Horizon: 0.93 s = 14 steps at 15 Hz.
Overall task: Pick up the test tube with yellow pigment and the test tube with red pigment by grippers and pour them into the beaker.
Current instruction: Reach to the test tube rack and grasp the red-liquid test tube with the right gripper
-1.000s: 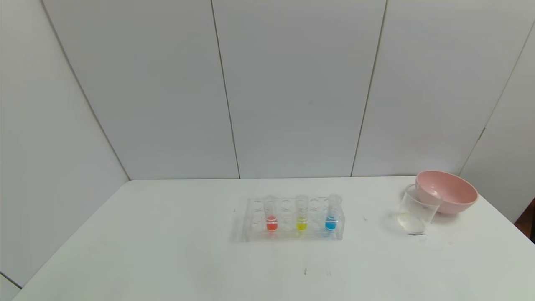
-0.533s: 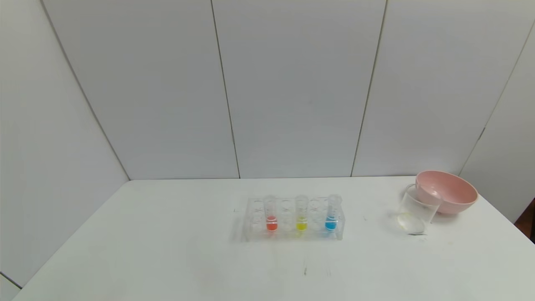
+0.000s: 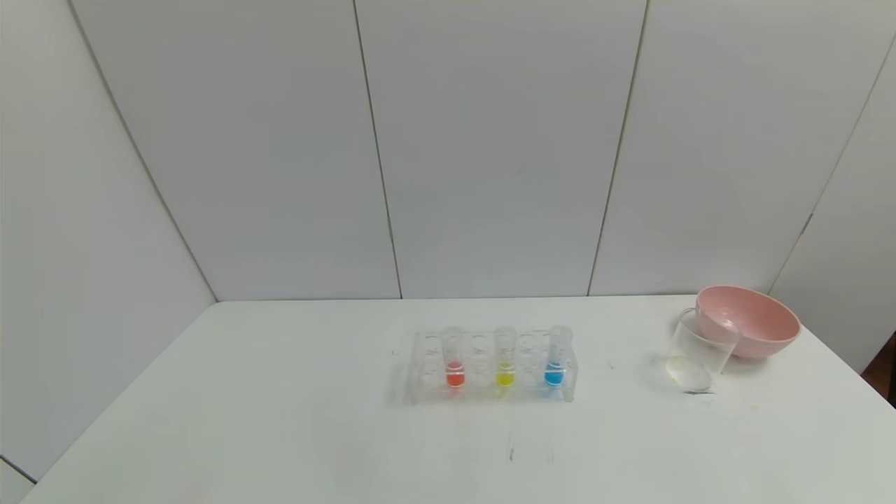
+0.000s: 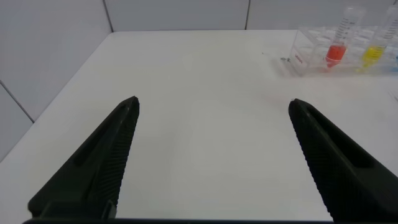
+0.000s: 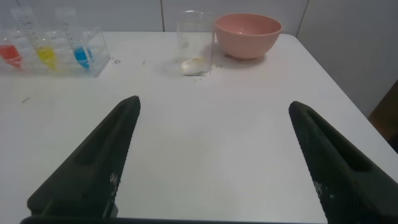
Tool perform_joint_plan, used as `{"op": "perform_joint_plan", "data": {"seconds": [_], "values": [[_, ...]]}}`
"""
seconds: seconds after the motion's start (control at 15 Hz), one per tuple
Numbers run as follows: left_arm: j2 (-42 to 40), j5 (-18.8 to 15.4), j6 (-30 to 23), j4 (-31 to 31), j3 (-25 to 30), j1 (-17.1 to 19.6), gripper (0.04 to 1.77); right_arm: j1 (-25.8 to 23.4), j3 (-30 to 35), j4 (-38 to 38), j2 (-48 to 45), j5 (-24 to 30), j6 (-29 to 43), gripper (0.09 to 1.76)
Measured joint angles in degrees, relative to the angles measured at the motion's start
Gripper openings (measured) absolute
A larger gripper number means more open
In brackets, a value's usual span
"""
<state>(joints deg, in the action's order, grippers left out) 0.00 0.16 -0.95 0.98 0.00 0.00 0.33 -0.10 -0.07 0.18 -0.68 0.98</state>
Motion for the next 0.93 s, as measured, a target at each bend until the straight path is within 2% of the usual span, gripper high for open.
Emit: {"op": "perform_joint_plan", "data": {"seconds": [0.2,0.47,0.93], "values": [[0.00,0.00,0.00,0.00,0.00,0.00,1.72,-0.02,-0.09,-0.22,0.00,-0.32,0.35,1.71],[0.00,0.00,0.00,0.00,0.00,0.00,1.72,0.07,-4.28,0.10,2.54,0.95,0.17,1.71],[0.00,0.00,0.02,0.00,0.00,0.00,1.72,1.05,-14.34,-5.91,22.44,1.91,0.24,1.71]]}}
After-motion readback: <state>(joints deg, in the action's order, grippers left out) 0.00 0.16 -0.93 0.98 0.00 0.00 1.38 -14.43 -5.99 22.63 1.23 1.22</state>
